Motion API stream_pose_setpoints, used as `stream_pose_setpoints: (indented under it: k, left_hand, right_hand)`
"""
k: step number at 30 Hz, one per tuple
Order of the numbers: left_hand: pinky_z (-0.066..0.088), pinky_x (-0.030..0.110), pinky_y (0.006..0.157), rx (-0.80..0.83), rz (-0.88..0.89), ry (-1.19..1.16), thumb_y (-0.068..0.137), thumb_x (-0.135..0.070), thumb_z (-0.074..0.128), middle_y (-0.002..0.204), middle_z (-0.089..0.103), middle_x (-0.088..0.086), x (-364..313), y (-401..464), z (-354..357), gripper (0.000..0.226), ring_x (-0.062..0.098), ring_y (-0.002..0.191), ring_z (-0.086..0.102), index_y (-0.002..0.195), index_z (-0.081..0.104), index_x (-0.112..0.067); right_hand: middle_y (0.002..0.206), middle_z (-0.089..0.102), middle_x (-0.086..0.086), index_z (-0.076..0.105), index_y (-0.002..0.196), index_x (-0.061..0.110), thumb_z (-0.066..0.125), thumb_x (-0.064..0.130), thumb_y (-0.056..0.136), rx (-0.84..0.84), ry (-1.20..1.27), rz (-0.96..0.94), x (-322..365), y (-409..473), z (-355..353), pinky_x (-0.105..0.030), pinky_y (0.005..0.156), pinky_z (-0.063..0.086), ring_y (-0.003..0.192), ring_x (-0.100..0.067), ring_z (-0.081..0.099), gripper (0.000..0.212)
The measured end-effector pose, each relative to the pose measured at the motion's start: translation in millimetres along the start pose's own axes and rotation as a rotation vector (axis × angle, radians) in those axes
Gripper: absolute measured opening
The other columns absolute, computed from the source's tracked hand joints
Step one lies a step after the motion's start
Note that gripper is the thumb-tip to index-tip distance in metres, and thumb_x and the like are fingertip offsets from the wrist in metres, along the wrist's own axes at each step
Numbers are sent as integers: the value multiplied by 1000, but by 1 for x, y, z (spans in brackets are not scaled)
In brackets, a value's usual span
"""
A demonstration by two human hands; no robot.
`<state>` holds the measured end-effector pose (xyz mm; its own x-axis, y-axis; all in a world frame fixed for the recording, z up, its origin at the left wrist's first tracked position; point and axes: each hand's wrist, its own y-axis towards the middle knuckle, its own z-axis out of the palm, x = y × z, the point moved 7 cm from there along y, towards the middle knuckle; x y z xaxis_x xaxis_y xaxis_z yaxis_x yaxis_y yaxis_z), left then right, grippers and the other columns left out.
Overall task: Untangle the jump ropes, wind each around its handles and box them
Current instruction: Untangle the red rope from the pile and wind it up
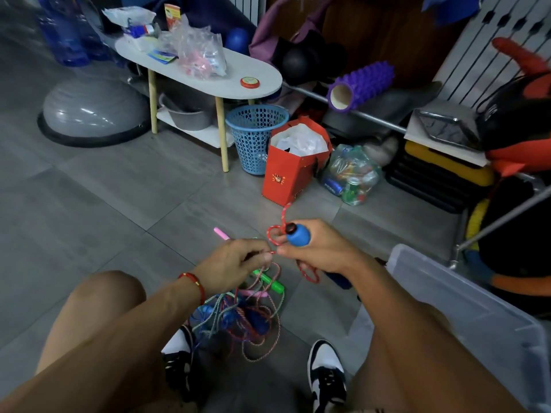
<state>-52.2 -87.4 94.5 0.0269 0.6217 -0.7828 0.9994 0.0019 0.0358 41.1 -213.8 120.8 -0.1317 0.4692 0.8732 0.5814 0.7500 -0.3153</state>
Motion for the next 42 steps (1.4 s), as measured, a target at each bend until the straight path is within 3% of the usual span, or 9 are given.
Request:
stream_pose_setpoints:
  k: [6, 11, 16, 18, 24, 28, 31, 36, 42]
  left_hand:
    - [40, 18, 56, -122, -63, -165, 99, -28, 60, 64, 52, -3, -3, 3, -14, 27, 3, 57, 45, 82, 64, -8]
    - [44, 26, 61, 9, -161, -74, 103, -26, 53, 73, 59, 7, 23, 1, -2, 32, 13, 60, 49, 78, 54, -7]
    - [41, 13, 70, 31, -223, 23, 103, -14, 50, 82, 69, 3, 41, -3, 1, 25, 0, 69, 60, 81, 61, -9]
    - [41, 8, 66, 6, -161, -37, 102, -9, 52, 75, 67, 1, 26, -1, 0, 29, -1, 66, 60, 75, 60, -16]
    - [47, 15, 63, -123, -60, -184, 100, -15, 58, 67, 64, -7, -1, 7, -4, 19, 2, 61, 58, 87, 71, -8]
    - [47, 17, 58, -166, -135, -270, 96, -15, 66, 64, 67, -8, 7, 8, -6, 15, 2, 56, 58, 89, 79, -13]
    - [48, 17, 56, -160, -211, -294, 94, -15, 69, 61, 69, -7, 15, 6, -1, 17, -1, 53, 59, 88, 80, -4]
    - [56, 25, 60, -196, -231, -329, 90, -17, 73, 75, 76, 8, 22, 3, -5, 15, 8, 60, 62, 97, 80, -6]
    - [55, 28, 64, -202, -234, -231, 89, -18, 74, 77, 76, 3, 27, 3, -8, 8, 8, 68, 64, 93, 81, -16]
  right_hand:
    - [58, 58, -1, 62, 70, 14, 77, 22, 85, -51, -4, -31, 19, 2, -2, -26, 48, 42, 44, -13, 48, 23]
    - [58, 50, -1, 61, 80, 9, 74, 9, 82, -246, 759, -242, 26, -1, -46, -21, 42, 38, 43, -10, 43, 14]
    - [122, 65, -18, 54, 118, 0, 89, 32, 67, -229, 981, -326, 20, -3, -76, -56, 95, 53, 120, -31, 62, 69]
    - [122, 69, -19, 54, 117, -3, 89, 33, 64, -159, 960, -294, 21, -2, -64, -59, 97, 52, 123, -35, 62, 72]
    - [56, 47, -6, 57, 82, 13, 66, 8, 92, -113, 567, -81, 16, 0, -13, -39, 57, 55, 40, -20, 49, 14]
    - [94, 72, -14, 61, 98, 2, 66, 12, 92, -11, 588, -16, 19, 0, 2, -39, 68, 59, 64, -26, 67, 12]
    - [123, 68, -24, 51, 127, -17, 68, 19, 88, 87, 703, -6, 22, -1, 7, -49, 97, 55, 113, -36, 68, 55]
    - [56, 54, -11, 55, 79, 5, 65, 17, 90, 47, 539, -35, 21, -5, 4, -31, 51, 47, 43, -24, 52, 19]
    - [60, 62, -5, 63, 89, 16, 75, 44, 79, 41, -260, 75, -6, -2, 5, -36, 47, 49, 44, -26, 60, 31]
